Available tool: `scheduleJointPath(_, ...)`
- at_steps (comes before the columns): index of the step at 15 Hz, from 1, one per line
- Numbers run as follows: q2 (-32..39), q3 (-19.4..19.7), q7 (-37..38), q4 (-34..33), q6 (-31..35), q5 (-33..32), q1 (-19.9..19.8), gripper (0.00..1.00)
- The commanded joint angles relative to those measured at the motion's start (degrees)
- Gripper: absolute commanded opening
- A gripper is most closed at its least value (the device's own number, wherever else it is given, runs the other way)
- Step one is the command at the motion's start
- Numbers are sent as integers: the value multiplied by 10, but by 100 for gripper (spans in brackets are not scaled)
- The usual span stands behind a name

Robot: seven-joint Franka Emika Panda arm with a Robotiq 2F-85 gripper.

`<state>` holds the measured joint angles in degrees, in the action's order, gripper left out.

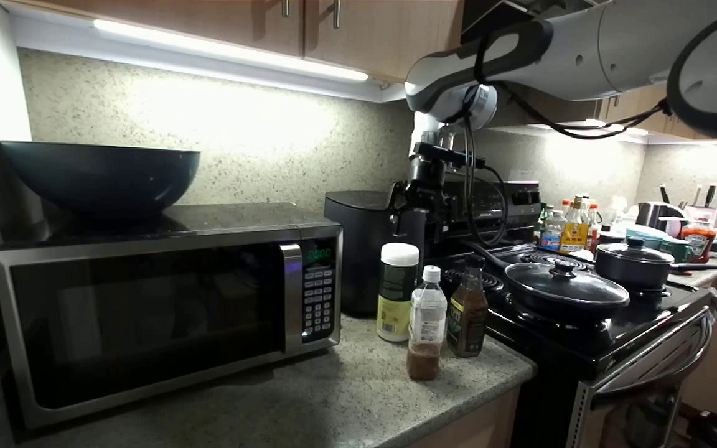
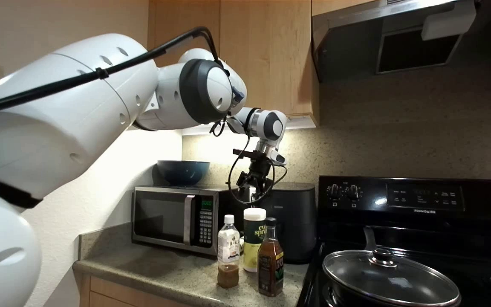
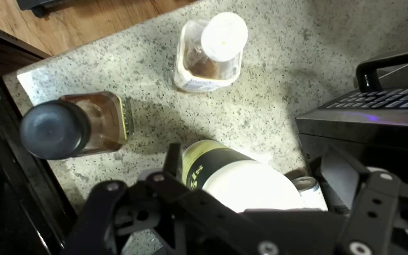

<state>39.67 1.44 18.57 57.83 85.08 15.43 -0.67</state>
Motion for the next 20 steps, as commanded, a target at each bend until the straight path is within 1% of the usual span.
scheduleJointPath(1,6,0,0,-10,-1,0,0,100)
scheduleJointPath(4,10,0,0,-20,-3,0,0,100)
scheduleJointPath(8,48,-13,-34,-51,-5,17,-12,100)
scheduleJointPath(14,89,-27,-147,-100,-8,9,-19,100)
scheduleJointPath(17,103,-30,-189,-125,-13,6,-17,100)
scheduleJointPath(19,109,-30,-206,-137,-18,5,-16,100)
scheduleJointPath(20,97,-23,-179,-114,-3,6,-11,100)
